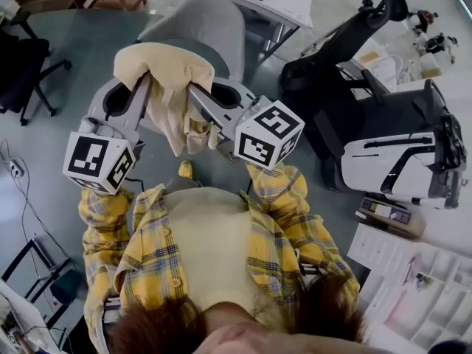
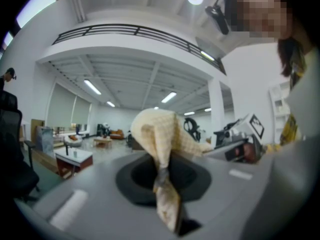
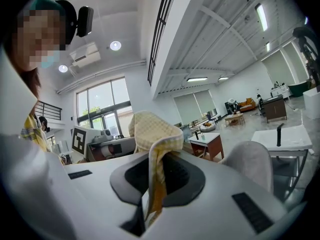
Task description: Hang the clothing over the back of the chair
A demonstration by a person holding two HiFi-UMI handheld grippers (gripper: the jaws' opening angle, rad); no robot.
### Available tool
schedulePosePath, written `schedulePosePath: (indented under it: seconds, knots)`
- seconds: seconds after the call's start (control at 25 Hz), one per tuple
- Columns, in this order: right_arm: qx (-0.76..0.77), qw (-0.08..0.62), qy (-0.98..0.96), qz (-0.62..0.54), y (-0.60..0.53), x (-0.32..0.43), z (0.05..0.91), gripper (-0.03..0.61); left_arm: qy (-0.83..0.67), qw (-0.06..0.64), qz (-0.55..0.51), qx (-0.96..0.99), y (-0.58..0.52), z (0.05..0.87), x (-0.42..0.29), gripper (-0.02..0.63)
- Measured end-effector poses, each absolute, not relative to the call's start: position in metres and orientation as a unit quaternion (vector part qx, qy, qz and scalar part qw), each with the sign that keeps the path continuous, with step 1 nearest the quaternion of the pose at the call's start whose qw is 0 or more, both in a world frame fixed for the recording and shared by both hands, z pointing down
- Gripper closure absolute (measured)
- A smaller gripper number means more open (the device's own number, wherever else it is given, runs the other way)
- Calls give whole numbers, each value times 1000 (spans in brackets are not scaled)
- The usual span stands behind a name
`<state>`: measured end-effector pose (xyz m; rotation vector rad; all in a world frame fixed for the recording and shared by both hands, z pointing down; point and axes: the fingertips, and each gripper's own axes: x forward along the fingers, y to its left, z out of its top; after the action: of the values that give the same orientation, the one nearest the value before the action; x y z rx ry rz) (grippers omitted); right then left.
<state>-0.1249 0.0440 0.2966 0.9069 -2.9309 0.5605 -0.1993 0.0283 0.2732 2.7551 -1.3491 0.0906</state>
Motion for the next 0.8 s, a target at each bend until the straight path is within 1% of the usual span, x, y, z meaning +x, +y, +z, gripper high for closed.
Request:
schedulePosePath:
  seconds: [0.32, 0.52, 0.8]
  knots:
    - [301, 20, -938, 170, 11, -137, 295, 546, -436, 39, 21, 899, -4, 274, -210, 580]
    - [310, 14, -936, 166, -13, -133, 288, 546, -424, 46, 12, 905, -26, 267, -206, 580]
    - [307, 5, -939, 157, -51, -118, 285, 546, -430, 37, 17, 902, -65, 264, -193, 580]
